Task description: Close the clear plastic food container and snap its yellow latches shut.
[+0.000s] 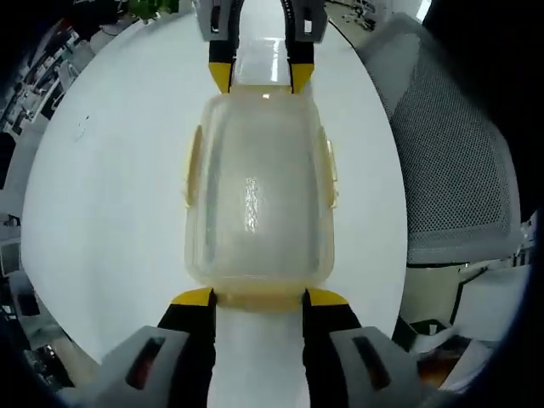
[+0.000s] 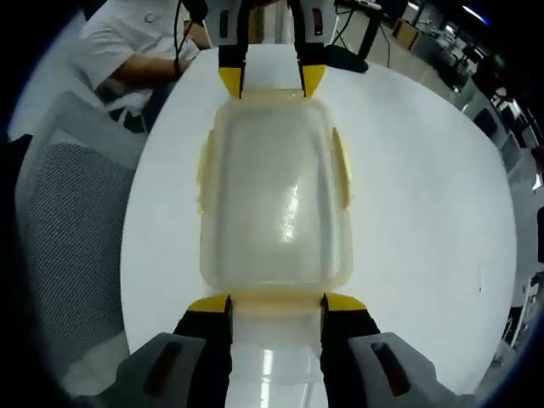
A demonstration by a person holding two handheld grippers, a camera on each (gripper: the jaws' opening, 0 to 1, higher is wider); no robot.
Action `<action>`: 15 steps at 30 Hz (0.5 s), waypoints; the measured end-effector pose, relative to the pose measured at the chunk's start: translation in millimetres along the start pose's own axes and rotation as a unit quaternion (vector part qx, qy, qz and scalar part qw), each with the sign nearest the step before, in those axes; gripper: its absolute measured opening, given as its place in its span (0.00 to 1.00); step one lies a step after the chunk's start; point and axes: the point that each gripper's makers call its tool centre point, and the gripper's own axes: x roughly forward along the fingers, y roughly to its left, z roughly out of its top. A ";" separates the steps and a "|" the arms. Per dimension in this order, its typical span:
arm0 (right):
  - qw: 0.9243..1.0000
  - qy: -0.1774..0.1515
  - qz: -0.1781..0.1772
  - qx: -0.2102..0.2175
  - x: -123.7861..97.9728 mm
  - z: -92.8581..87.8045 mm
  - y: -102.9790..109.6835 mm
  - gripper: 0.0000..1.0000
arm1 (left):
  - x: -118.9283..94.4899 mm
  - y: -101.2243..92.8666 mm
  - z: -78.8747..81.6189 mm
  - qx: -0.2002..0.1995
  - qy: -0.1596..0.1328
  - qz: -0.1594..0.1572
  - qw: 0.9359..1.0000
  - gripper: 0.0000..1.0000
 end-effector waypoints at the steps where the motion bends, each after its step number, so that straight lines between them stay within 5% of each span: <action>1: 1.000 -0.004 0.003 0.001 -1.9 1.6 0.7 0.39 | -1.4 -1.0 -0.7 0.000 0.001 0.000 1.000 0.38; 15: 1.000 -0.023 0.011 -0.008 -17.2 1.2 0.2 0.39 | -16.5 -2.8 8.8 -0.009 -0.013 0.009 1.000 0.38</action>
